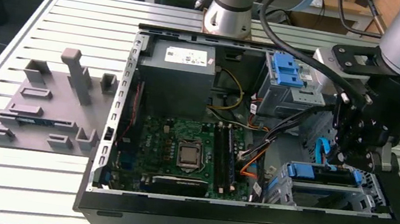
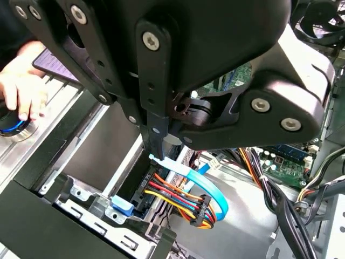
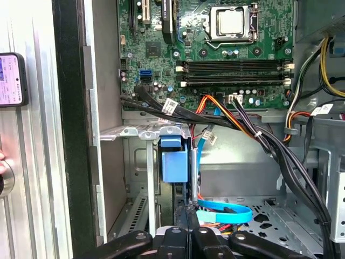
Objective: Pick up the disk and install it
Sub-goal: 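Insert the second disk wire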
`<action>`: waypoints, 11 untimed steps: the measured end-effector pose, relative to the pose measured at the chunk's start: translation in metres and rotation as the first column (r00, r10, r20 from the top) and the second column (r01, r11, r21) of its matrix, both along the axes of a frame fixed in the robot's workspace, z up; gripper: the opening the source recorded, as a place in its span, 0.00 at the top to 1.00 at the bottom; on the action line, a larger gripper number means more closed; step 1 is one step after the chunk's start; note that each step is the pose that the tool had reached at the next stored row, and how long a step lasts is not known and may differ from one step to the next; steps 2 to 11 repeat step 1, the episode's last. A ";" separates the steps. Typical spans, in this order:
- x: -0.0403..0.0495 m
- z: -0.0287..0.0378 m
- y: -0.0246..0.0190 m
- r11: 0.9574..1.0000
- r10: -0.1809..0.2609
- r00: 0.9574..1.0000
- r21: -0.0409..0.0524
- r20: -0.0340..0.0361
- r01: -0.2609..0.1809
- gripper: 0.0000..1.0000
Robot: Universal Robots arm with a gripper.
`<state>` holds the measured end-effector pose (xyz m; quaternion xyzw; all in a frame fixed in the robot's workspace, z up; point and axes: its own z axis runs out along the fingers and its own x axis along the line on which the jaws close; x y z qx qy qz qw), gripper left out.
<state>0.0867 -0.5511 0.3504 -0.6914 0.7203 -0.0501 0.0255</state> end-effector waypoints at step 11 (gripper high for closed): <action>0.0000 0.0000 0.0000 1.000 0.000 1.000 0.000 0.000 0.000 0.89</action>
